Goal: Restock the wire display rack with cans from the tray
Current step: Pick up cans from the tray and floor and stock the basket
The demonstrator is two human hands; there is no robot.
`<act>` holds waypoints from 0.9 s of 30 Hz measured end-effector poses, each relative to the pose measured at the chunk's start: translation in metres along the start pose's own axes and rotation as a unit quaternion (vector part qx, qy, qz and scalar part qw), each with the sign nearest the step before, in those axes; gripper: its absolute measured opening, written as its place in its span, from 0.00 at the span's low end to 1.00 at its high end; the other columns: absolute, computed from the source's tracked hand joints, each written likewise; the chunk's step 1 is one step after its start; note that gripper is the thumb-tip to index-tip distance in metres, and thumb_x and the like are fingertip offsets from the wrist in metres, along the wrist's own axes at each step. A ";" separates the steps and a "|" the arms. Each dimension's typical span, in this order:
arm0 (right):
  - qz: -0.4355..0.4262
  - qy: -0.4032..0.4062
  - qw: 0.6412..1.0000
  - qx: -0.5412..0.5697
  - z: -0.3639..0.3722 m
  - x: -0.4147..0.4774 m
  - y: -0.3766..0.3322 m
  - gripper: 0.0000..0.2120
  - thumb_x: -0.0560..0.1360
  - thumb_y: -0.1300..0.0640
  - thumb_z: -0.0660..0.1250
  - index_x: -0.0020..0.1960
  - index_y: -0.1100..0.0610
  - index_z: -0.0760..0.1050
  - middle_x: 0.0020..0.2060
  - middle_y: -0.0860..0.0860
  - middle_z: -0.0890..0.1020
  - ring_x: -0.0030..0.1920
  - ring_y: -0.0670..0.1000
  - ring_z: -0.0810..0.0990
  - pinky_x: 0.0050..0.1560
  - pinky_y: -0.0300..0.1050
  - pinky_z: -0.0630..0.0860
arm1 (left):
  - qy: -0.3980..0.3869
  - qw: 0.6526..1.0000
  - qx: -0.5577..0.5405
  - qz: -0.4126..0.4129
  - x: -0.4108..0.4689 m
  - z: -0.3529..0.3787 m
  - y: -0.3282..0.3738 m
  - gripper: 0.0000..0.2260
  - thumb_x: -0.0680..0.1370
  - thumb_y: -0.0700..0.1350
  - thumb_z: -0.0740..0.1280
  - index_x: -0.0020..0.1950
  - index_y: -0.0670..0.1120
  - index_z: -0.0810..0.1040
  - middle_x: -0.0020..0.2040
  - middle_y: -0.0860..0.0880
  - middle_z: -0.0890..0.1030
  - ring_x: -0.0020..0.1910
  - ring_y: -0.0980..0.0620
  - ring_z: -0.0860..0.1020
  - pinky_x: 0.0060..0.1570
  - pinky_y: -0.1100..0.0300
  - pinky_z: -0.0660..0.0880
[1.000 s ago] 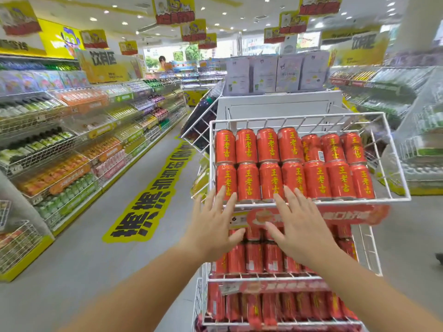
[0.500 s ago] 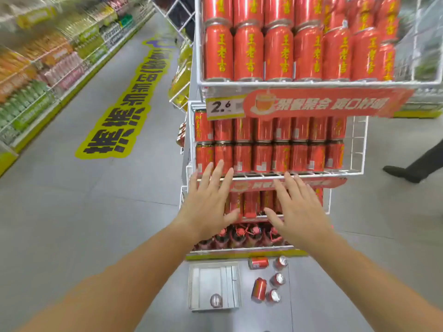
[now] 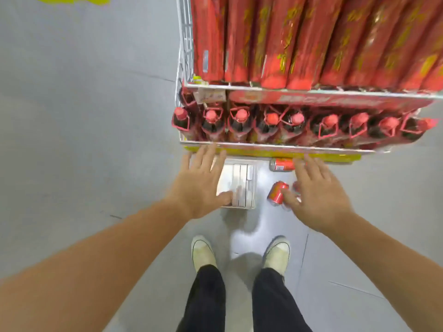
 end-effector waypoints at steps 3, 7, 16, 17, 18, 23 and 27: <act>0.013 -0.037 0.999 0.002 0.088 0.013 0.017 0.40 0.73 0.34 0.45 0.78 0.57 0.56 0.77 0.62 0.61 0.76 0.63 0.60 0.74 0.61 0.62 | -0.051 0.999 -0.005 -0.004 0.015 0.094 -0.001 0.43 0.74 0.70 0.49 0.82 0.45 0.51 0.81 0.39 0.55 0.79 0.38 0.56 0.76 0.39 0.54; 0.040 -0.073 0.996 0.024 0.189 0.027 0.041 0.37 0.77 0.36 0.52 0.77 0.59 0.58 0.76 0.60 0.63 0.76 0.62 0.62 0.73 0.60 0.64 | -0.126 0.992 -0.019 -0.009 0.039 0.204 0.000 0.43 0.77 0.68 0.57 0.82 0.48 0.44 0.82 0.42 0.50 0.80 0.41 0.52 0.76 0.45 0.56; 0.119 -0.135 0.978 0.107 0.336 0.074 0.078 0.33 0.78 0.40 0.58 0.75 0.58 0.57 0.71 0.58 0.66 0.69 0.62 0.66 0.65 0.62 0.69 | -0.260 0.946 -0.186 -0.054 0.090 0.371 -0.007 0.41 0.78 0.65 0.62 0.82 0.55 0.43 0.82 0.49 0.49 0.73 0.42 0.69 0.68 0.47 0.69; 0.122 -0.138 0.976 0.113 0.347 0.081 0.080 0.33 0.78 0.41 0.60 0.76 0.58 0.57 0.72 0.58 0.65 0.70 0.63 0.66 0.66 0.62 0.69 | -0.267 0.941 -0.201 -0.054 0.095 0.384 -0.007 0.40 0.78 0.65 0.62 0.82 0.55 0.44 0.82 0.50 0.50 0.72 0.42 0.70 0.68 0.47 0.70; 0.125 -0.140 0.975 0.119 0.354 0.086 0.081 0.33 0.78 0.42 0.61 0.76 0.58 0.56 0.72 0.58 0.64 0.70 0.64 0.65 0.66 0.63 0.68 | -0.275 0.935 -0.216 -0.053 0.098 0.392 -0.006 0.40 0.78 0.64 0.63 0.82 0.55 0.45 0.81 0.51 0.51 0.72 0.42 0.71 0.68 0.47 0.70; 0.186 -0.144 0.957 0.171 0.391 0.115 0.090 0.32 0.78 0.47 0.64 0.76 0.57 0.55 0.71 0.59 0.64 0.66 0.67 0.70 0.63 0.63 0.71 | -0.300 0.897 -0.313 -0.089 0.114 0.434 0.001 0.37 0.77 0.62 0.64 0.80 0.56 0.49 0.79 0.52 0.56 0.69 0.44 0.72 0.67 0.48 0.70; 0.234 -0.130 0.943 0.199 0.415 0.131 0.096 0.33 0.76 0.49 0.67 0.74 0.59 0.56 0.71 0.59 0.60 0.59 0.70 0.74 0.60 0.63 0.74 | -0.283 0.880 -0.368 -0.101 0.125 0.445 0.006 0.38 0.73 0.57 0.72 0.77 0.56 0.53 0.74 0.53 0.59 0.63 0.45 0.75 0.64 0.48 0.74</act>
Point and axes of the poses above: each hand's wrist, its own x-axis towards the middle knuckle, its own z-axis out of the palm, y = z × x, the point moved 9 cm from there along x, towards the middle knuckle
